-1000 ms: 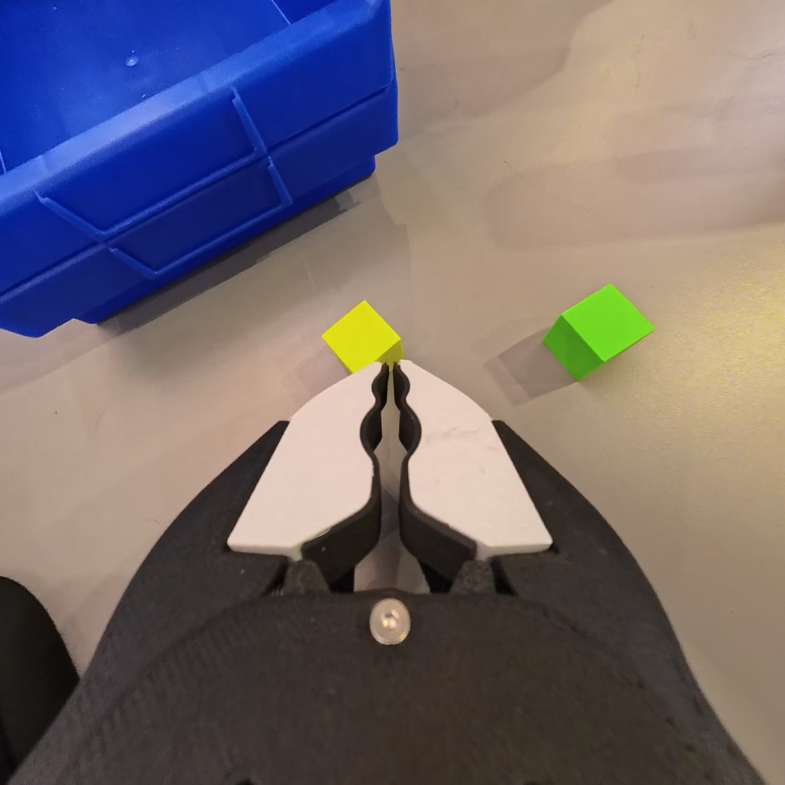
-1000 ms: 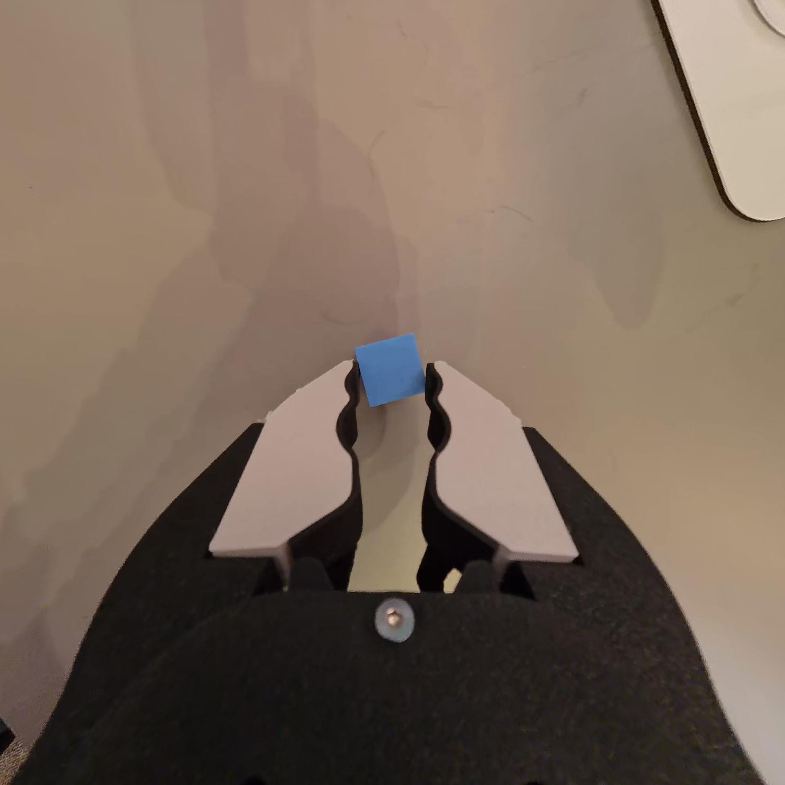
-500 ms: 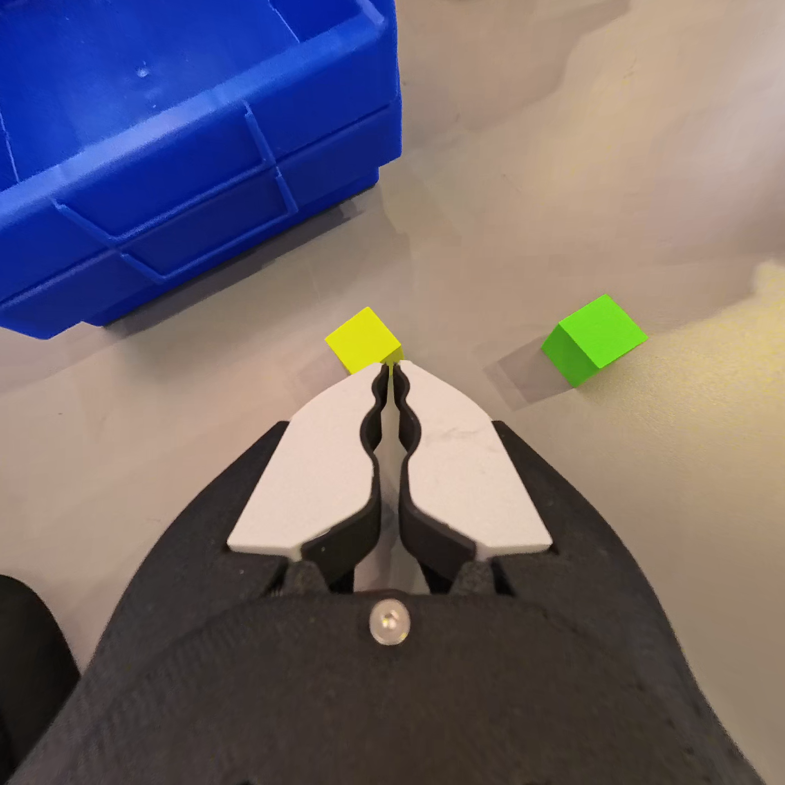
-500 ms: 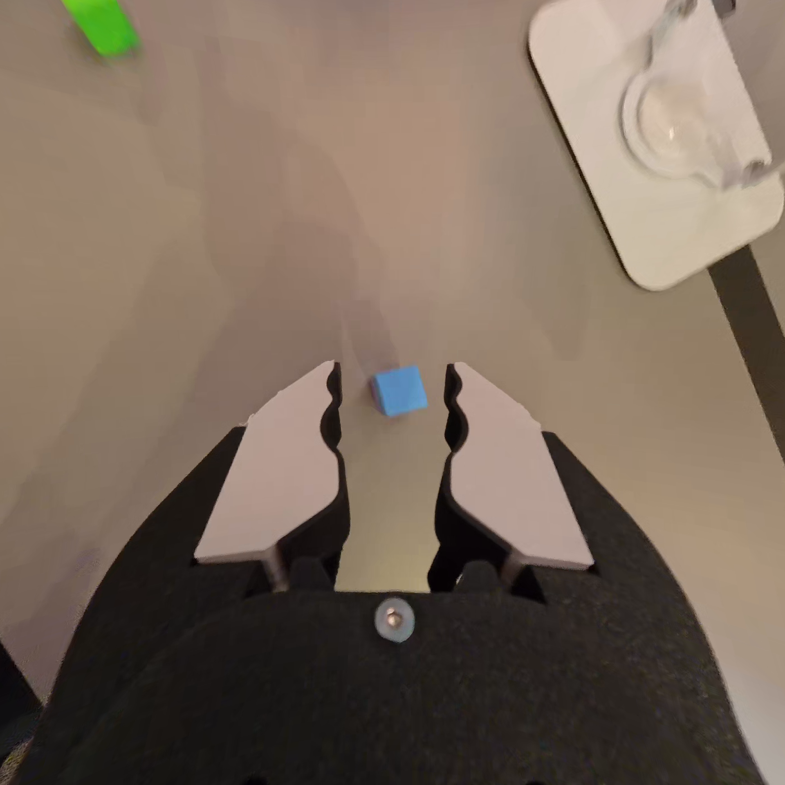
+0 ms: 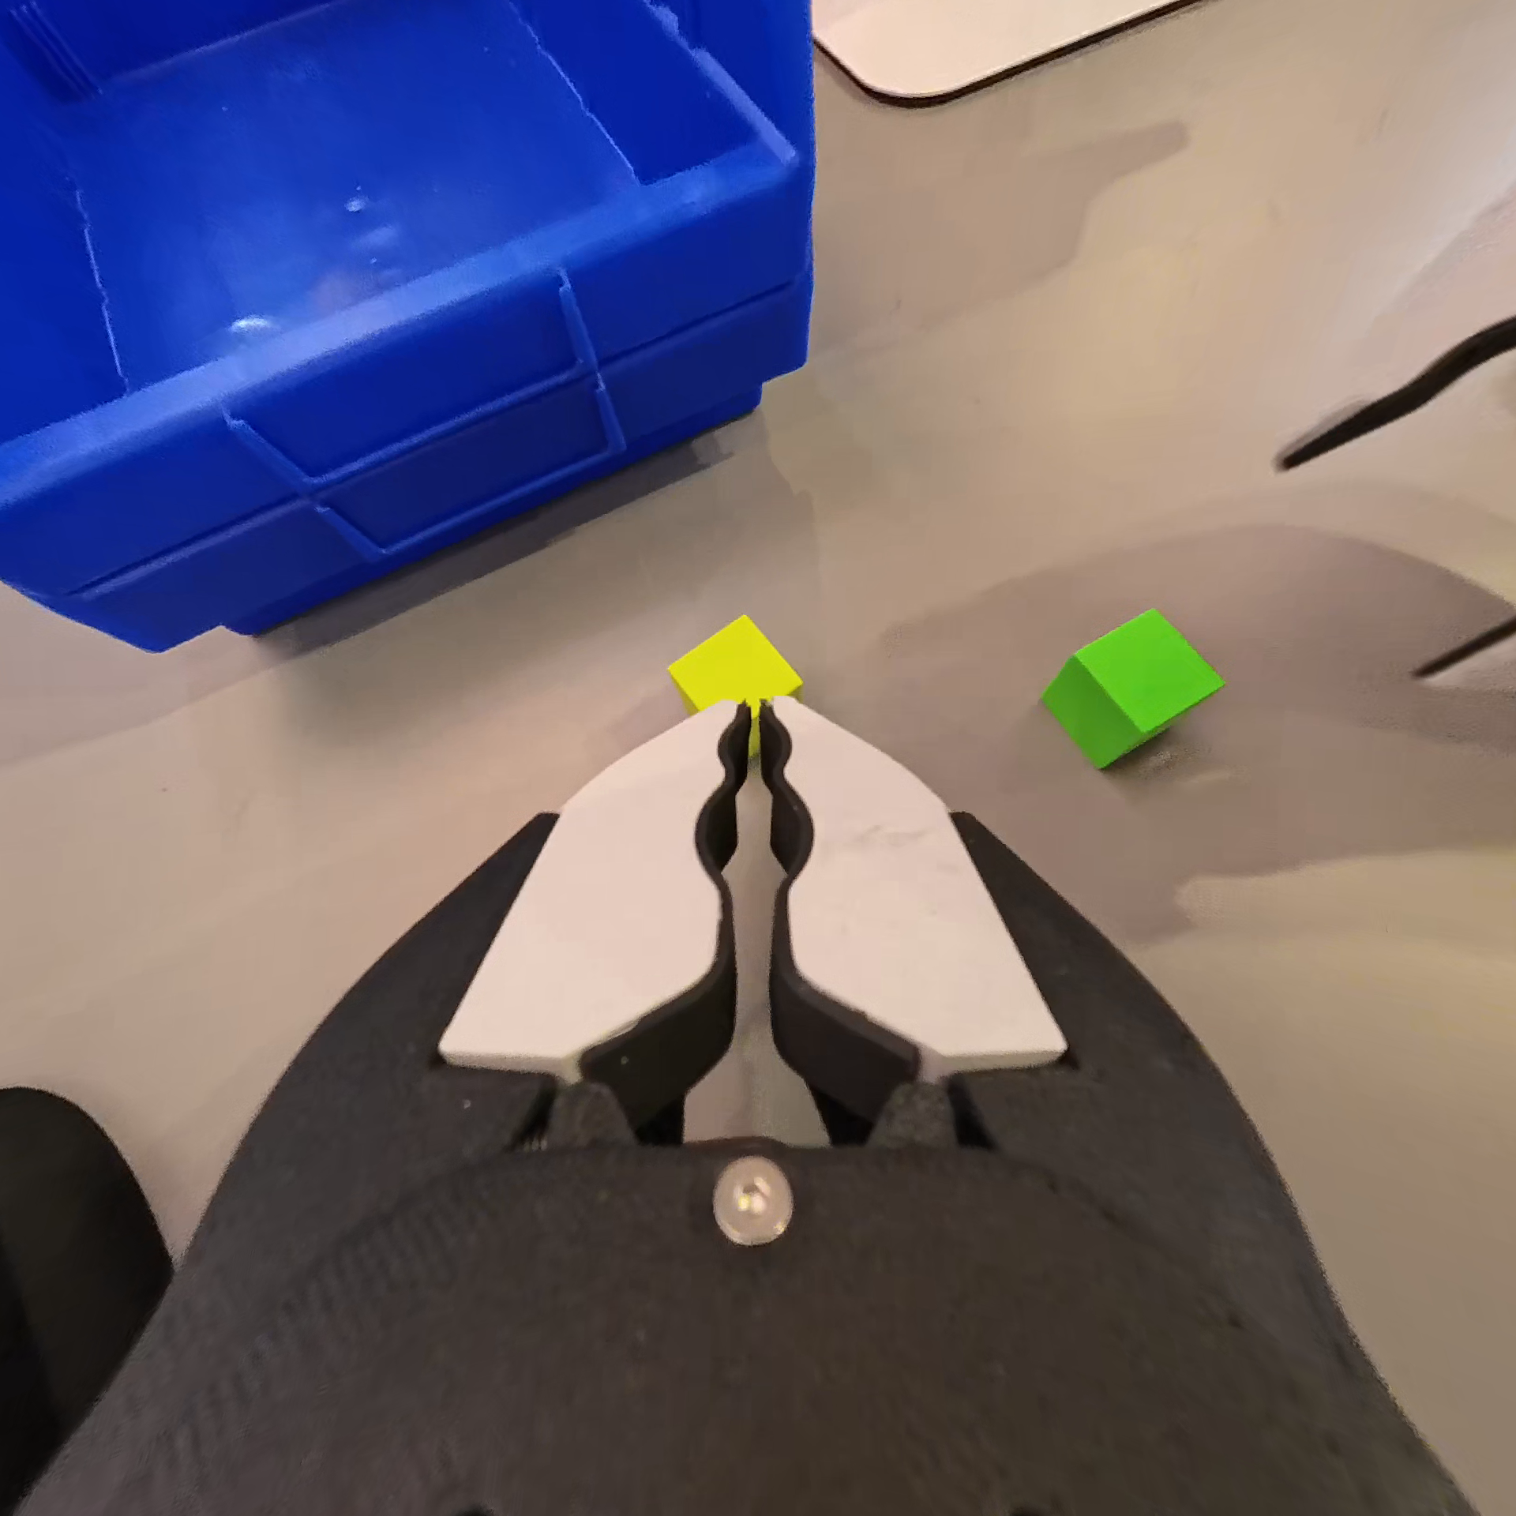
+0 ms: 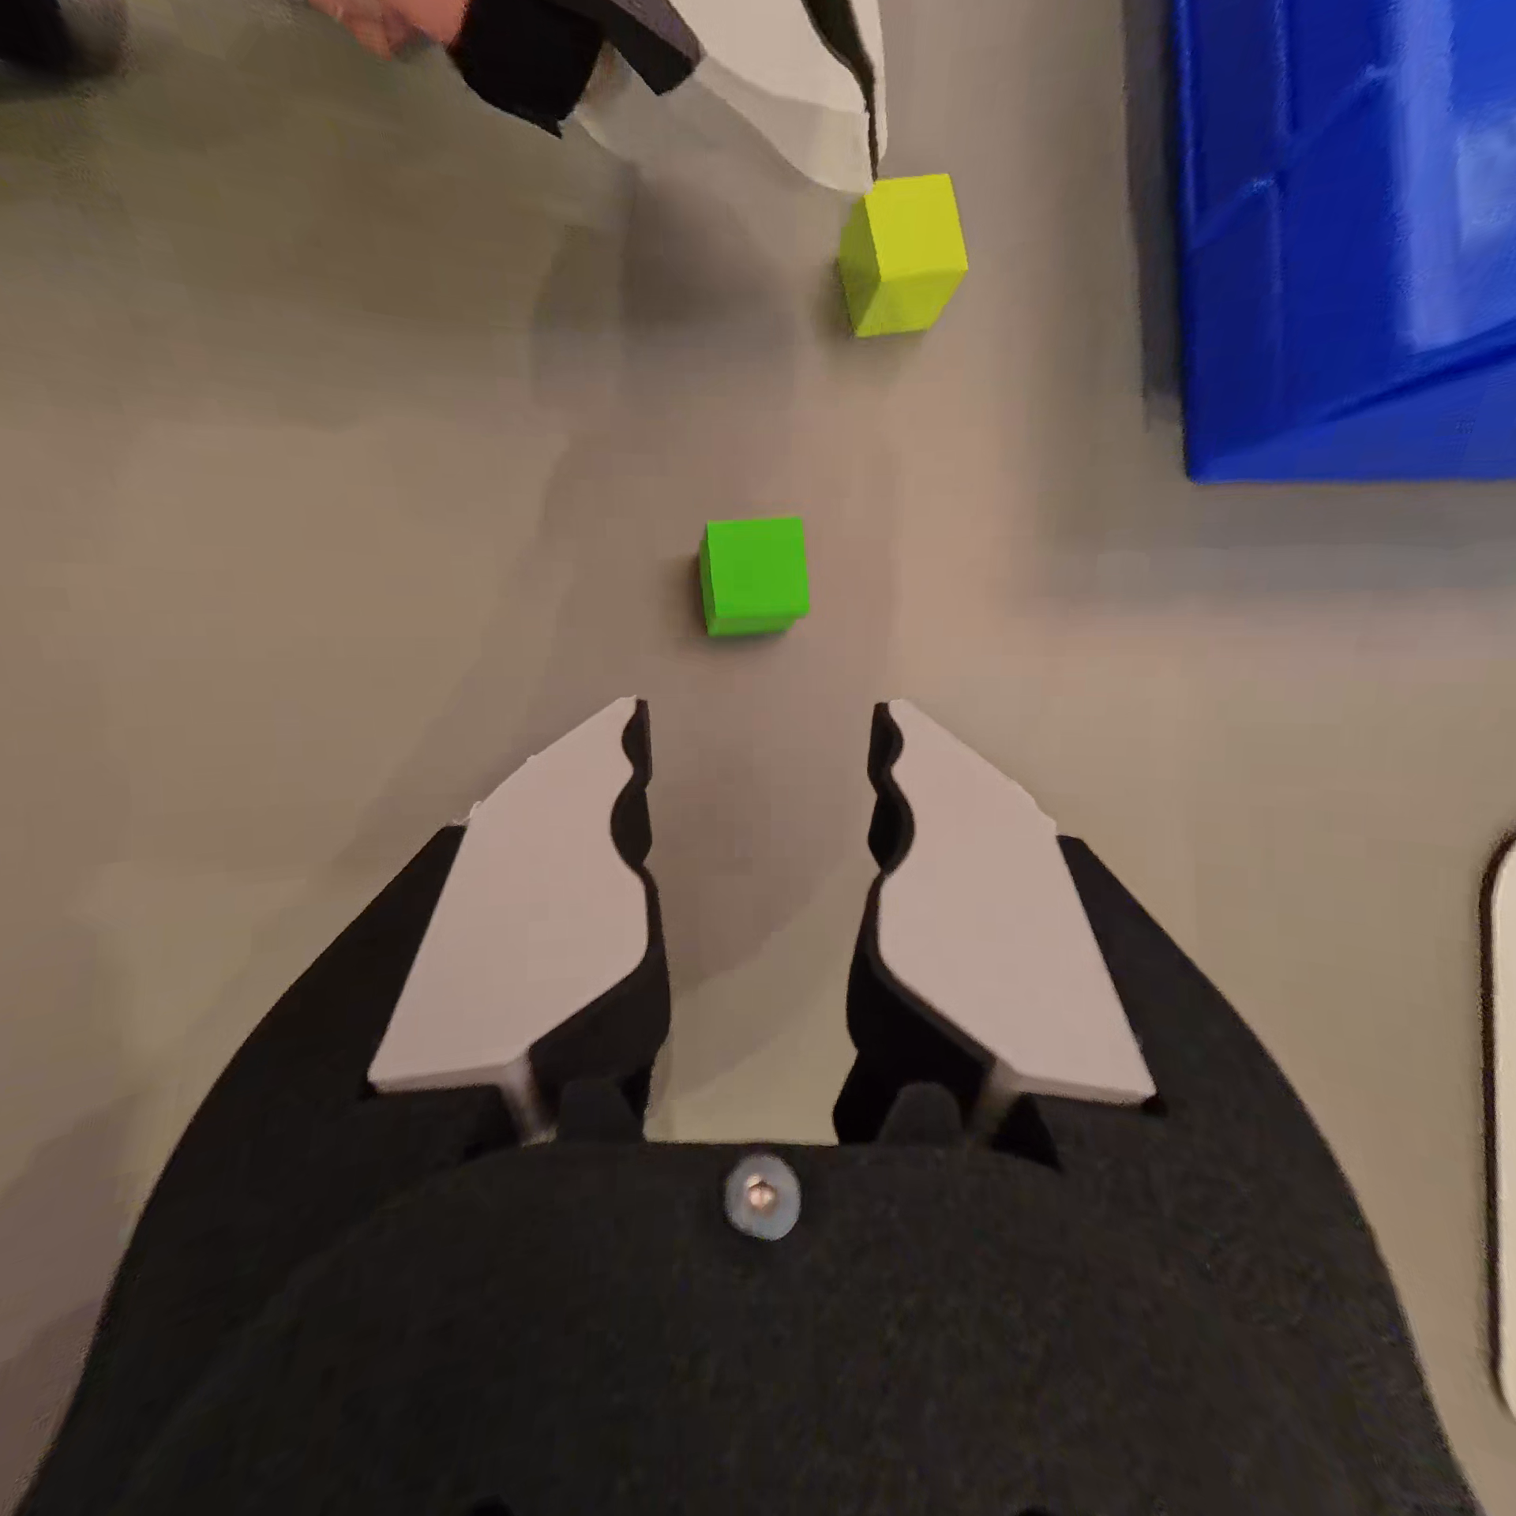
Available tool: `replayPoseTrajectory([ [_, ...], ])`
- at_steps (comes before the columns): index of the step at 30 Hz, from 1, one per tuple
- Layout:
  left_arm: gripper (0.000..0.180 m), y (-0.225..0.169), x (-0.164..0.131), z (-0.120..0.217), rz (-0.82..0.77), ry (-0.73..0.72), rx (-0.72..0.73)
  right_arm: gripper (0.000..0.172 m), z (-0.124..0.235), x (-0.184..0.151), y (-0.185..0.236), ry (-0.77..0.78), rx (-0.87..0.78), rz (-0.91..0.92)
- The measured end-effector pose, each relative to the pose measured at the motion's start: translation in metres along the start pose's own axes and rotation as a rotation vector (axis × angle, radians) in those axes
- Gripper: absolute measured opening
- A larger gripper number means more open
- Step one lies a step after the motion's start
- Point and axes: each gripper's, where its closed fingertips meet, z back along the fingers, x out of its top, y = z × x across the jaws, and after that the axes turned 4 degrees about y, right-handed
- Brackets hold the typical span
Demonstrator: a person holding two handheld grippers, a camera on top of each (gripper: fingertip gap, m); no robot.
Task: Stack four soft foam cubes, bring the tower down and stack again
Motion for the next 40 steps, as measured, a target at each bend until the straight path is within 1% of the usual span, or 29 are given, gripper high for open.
replayPoseTrajectory([
  [2, 0.002, 0.001, -0.001, 0.000, 0.000, 0.002, 0.000, 0.052, -0.014, 0.007, -0.003, 0.019, -0.005, 0.021],
  [4, 0.002, 0.002, -0.003, -0.001, -0.002, 0.007, 0.002, 0.050, -0.024, 0.018, -0.001, -0.009, 0.028, 0.034],
  [7, 0.002, 0.003, -0.002, 0.000, 0.007, 0.001, -0.002, 0.049, -0.038, 0.019, -0.003, 0.022, 0.038, 0.042],
  [8, 0.002, 0.004, -0.002, 0.000, 0.010, -0.002, -0.003, 0.045, -0.042, 0.021, -0.003, 0.023, 0.042, 0.043],
  [10, 0.002, 0.004, -0.002, 0.000, 0.013, -0.004, -0.006, 0.033, -0.048, 0.018, -0.005, 0.044, 0.046, 0.031],
  [11, 0.002, 0.004, -0.002, 0.000, 0.012, -0.003, -0.006, 0.028, -0.050, 0.017, -0.004, 0.054, 0.057, 0.019],
  [12, 0.002, 0.003, -0.002, -0.001, 0.011, -0.002, -0.006, 0.027, -0.049, 0.019, -0.004, 0.039, 0.060, 0.015],
  [14, 0.002, 0.003, -0.002, -0.001, 0.007, 0.000, -0.005, 0.027, -0.039, 0.021, 0.002, 0.006, 0.084, 0.027],
  [15, 0.002, 0.003, -0.002, 0.000, 0.005, 0.001, -0.004, 0.027, -0.031, 0.018, 0.001, 0.006, 0.069, 0.031],
  [19, 0.002, 0.003, -0.003, 0.001, 0.005, 0.001, -0.002, 0.027, 0.022, -0.012, -0.012, -0.004, 0.016, -0.003],
  [21, 0.002, 0.004, -0.004, 0.001, 0.006, 0.003, -0.001, 0.027, 0.053, -0.040, -0.022, 0.003, -0.016, -0.034],
  [24, 0.002, 0.003, -0.004, 0.001, 0.008, 0.006, 0.001, 0.027, 0.095, -0.091, -0.047, 0.036, -0.095, -0.117],
  [28, 0.002, 0.001, -0.006, -0.002, 0.010, 0.022, -0.001, 0.027, 0.131, -0.146, -0.068, 0.036, -0.138, -0.223],
  [30, 0.002, 0.000, -0.008, -0.004, 0.006, 0.032, 0.002, 0.027, 0.140, -0.165, -0.073, 0.047, -0.156, -0.245],
  [32, 0.002, -0.001, -0.009, -0.005, 0.003, 0.038, 0.003, 0.027, 0.142, -0.176, -0.074, 0.056, -0.154, -0.256],
  [40, 0.002, 0.002, -0.011, -0.005, -0.006, 0.045, 0.013, 0.027, 0.130, -0.199, -0.073, 0.082, -0.136, -0.273],
])
